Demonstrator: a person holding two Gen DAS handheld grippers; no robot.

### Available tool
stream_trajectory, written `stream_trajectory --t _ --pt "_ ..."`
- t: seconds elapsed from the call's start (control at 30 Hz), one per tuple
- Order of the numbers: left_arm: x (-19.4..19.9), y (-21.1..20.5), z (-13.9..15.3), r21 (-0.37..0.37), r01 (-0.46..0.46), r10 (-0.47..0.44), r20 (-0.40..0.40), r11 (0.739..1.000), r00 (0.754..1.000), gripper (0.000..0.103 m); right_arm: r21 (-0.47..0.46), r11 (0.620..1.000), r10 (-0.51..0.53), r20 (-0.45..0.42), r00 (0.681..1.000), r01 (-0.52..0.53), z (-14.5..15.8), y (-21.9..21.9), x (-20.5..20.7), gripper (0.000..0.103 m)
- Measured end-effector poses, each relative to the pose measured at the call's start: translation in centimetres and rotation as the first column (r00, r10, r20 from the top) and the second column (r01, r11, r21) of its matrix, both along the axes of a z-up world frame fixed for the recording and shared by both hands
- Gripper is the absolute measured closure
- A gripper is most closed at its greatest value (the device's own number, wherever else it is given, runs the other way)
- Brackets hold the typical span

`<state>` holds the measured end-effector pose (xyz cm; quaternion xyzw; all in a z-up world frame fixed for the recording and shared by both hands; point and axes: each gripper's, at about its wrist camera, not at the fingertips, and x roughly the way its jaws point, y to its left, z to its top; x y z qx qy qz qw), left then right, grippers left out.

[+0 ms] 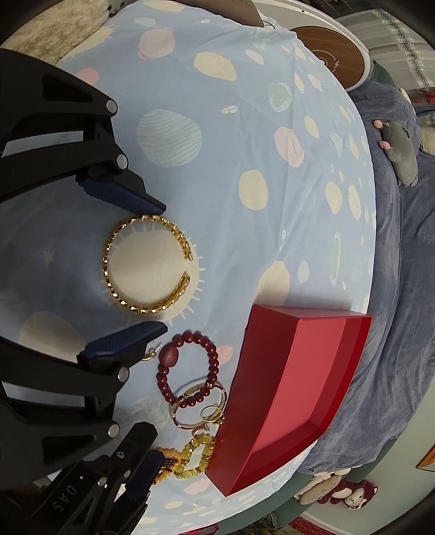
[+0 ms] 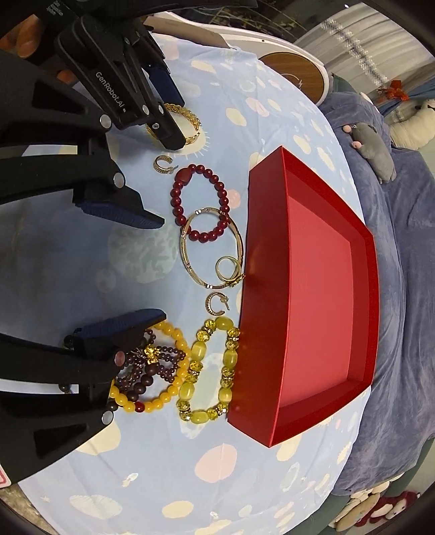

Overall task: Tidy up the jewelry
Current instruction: 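Grasp the thin gold bangle with the right tool while the left tool holds the gold cuff, then carry both bangles into the red box and open both tools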

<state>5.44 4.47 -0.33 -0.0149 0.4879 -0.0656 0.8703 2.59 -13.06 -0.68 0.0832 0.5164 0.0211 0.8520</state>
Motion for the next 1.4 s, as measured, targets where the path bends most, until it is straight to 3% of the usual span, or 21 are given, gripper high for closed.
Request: stream_trajectory --t 0.17,0.43,0.7,0.83,1.13,1.4 --pt "0.0 -0.4 0.1 -0.007 0.026 -0.026 0.007 1.0 1.0 0.047 0.049 0.999 0.002 -0.008 1.0 -0.001 0.0 0.3 1.4 0.054" --pt "0.1 0.8 0.7 -0.052 -0.014 0.015 0.018 0.999 1.0 0.047 0.097 0.994 -0.041 -0.038 0.998 0.045 -0.7 1.1 2.9 0.043" --pt "0.4 1.6 0.7 -0.071 -0.041 0.043 0.018 0.997 0.999 0.047 -0.011 0.998 -0.067 0.014 0.998 0.067 -1.1 2.9 4.8 0.039" --pt "0.4 1.8 0.6 -0.069 -0.044 0.045 0.014 0.997 0.999 0.047 -0.097 0.995 -0.035 0.037 0.999 0.038 -1.2 3.6 5.2 0.043" --pt "0.0 1.3 1.0 -0.069 -0.022 0.023 0.025 0.997 0.999 0.047 0.012 0.999 -0.05 0.114 0.992 0.049 1.0 1.1 2.5 0.044" --pt "-0.6 0.5 2.0 -0.07 0.007 -0.004 0.036 0.998 0.999 0.047 0.054 0.998 -0.048 0.128 0.991 0.042 3.0 -0.6 0.2 0.044"
